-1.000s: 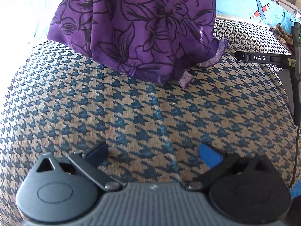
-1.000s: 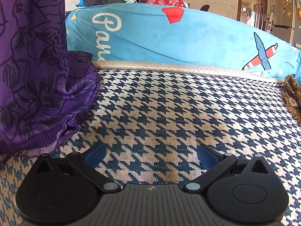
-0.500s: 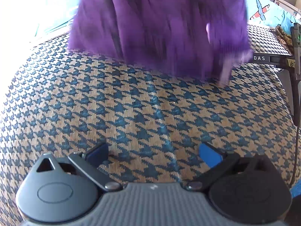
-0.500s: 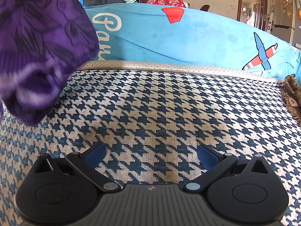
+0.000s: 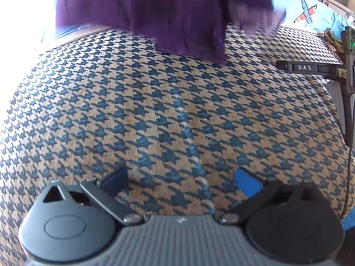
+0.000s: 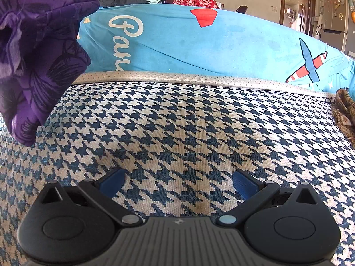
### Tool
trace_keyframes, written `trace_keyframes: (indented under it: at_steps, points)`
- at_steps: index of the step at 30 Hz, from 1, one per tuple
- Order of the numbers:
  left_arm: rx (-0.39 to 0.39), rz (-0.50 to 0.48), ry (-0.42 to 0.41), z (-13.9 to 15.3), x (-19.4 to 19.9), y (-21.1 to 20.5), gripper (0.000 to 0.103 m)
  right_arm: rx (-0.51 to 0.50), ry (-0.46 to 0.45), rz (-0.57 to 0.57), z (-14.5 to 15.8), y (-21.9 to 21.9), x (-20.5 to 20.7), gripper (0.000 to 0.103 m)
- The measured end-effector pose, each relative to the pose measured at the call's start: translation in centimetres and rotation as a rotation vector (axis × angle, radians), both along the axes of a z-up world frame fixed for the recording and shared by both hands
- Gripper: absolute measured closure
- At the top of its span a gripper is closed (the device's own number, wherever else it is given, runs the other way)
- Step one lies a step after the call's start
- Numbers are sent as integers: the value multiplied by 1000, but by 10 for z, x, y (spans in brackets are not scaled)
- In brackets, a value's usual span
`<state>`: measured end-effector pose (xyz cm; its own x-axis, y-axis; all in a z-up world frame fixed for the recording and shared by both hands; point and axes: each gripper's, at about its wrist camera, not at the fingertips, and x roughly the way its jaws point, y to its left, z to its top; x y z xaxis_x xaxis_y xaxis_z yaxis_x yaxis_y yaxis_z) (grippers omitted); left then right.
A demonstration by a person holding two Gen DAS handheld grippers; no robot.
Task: Fold clothes
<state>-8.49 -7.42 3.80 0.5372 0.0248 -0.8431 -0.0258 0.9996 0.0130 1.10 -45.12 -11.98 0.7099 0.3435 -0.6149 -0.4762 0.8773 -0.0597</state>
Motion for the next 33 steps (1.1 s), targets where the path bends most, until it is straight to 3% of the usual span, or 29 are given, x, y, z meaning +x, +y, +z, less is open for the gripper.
trace_keyframes:
  at_steps: [6,16,23,27,29,31,33]
  points:
    - [5,5,0,15,-36,-34,0,-1,0,0,0,0,0,0]
    - [14,5,4,39,-108,-145,0,1,0,0,0,0,0,0]
    - [17,2,14,58,-171,-254,0,1,0,0,0,0,0,0]
    - [22,3,16,72,-216,-339,0,1,0,0,0,0,0,0]
    - [21,5,19,77,-205,-346,0,1,0,0,0,0,0,0]
    - [27,6,16,84,-229,-394,0,1,0,0,0,-1,0,0]
    - [29,6,15,69,-246,-424,0,0,-1,0,0,-1,0,0]
